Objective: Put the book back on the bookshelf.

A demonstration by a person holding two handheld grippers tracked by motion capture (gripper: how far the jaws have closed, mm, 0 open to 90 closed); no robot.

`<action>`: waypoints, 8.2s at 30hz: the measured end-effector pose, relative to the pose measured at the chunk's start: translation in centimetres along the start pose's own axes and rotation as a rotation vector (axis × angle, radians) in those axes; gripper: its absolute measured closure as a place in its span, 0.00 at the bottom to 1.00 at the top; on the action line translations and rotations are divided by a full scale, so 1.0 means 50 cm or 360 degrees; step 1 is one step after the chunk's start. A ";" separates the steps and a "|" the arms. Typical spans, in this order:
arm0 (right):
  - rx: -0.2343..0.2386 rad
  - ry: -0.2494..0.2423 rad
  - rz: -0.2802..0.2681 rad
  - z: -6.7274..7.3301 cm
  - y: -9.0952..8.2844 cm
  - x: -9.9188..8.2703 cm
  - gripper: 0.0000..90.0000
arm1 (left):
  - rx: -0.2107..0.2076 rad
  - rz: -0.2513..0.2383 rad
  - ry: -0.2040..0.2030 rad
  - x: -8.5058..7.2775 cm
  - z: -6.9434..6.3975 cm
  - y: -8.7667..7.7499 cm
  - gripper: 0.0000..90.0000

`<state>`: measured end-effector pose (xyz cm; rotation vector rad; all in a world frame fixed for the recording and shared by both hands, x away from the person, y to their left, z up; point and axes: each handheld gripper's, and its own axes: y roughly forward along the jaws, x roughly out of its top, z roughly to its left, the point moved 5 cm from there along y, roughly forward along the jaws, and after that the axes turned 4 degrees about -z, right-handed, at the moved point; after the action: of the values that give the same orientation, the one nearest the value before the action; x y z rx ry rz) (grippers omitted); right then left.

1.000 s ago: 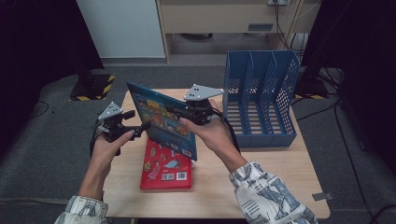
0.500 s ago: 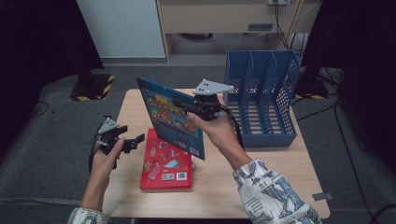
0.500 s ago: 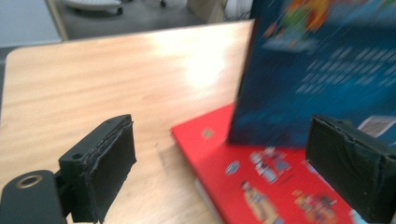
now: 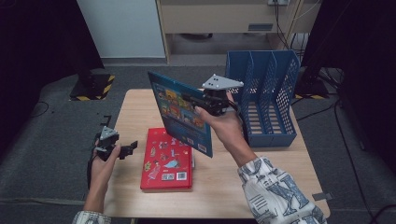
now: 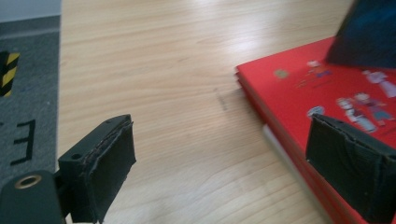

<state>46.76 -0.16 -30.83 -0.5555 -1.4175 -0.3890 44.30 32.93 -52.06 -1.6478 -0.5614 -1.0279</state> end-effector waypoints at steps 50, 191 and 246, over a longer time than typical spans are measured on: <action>-0.0316 0.0071 -0.0105 -0.111 -0.083 0.087 0.91 | 0.0102 0.0150 -0.0121 -0.083 0.026 0.001 0.09; -0.0986 0.0178 -0.0088 -0.322 -0.157 0.057 0.91 | 0.0125 0.0268 -0.0001 -0.094 0.021 0.015 0.09; -0.0993 0.0146 -0.0124 -0.326 -0.140 -0.080 0.91 | 0.0117 0.0280 0.0026 -0.093 0.017 0.016 0.09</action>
<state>55.57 -15.55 -34.85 -0.9718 -1.2205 -0.9219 42.84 34.07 -56.47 -1.5923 -0.4304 -0.8811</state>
